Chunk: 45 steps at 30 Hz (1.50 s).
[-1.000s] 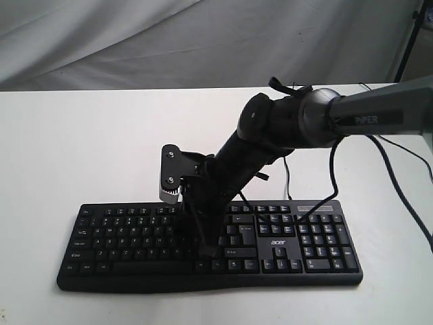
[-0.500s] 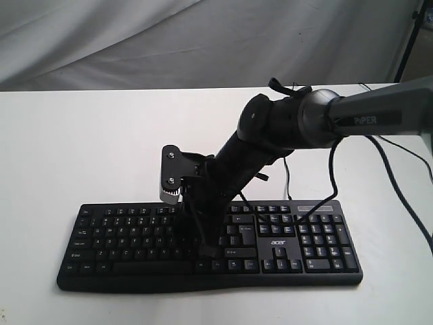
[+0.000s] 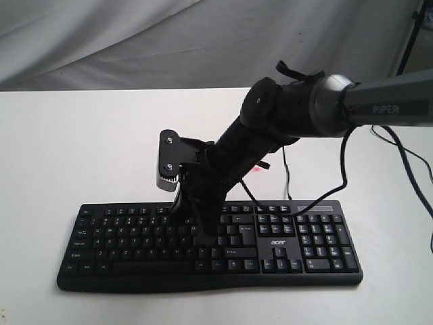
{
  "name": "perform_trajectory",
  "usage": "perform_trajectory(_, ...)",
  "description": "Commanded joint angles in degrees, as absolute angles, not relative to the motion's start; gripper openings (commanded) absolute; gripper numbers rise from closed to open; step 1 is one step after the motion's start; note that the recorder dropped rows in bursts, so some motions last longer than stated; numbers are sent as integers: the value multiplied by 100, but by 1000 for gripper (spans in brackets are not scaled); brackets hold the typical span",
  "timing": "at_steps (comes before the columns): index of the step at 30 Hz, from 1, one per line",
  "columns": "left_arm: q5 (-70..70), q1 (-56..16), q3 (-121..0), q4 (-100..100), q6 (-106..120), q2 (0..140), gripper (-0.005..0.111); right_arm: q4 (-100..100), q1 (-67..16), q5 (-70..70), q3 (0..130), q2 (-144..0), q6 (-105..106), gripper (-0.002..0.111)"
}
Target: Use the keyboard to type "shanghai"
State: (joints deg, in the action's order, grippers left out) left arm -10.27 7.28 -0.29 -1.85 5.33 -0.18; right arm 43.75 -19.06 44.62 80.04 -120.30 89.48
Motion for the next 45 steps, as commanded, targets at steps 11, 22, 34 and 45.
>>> perform_trajectory(11, -997, 707, 0, -182, 518, 0, 1, 4543, -1885, 4416, 7975, -11934, 8927, 0)
perform_trajectory(22, -997, 707, 0, -182, 518, 0, 1, 4795, -1875, 4205, 7975, -11460, 8759, 0)
perform_trajectory(34, -997, 707, 0, -182, 518, 0, 1, 5415, -1875, 4253, 7975, -8597, 7458, 0)
perform_trajectory(45, -997, 707, 0, -182, 518, 0, 1, 5415, -1875, 4419, 7975, -7022, 7103, 0)
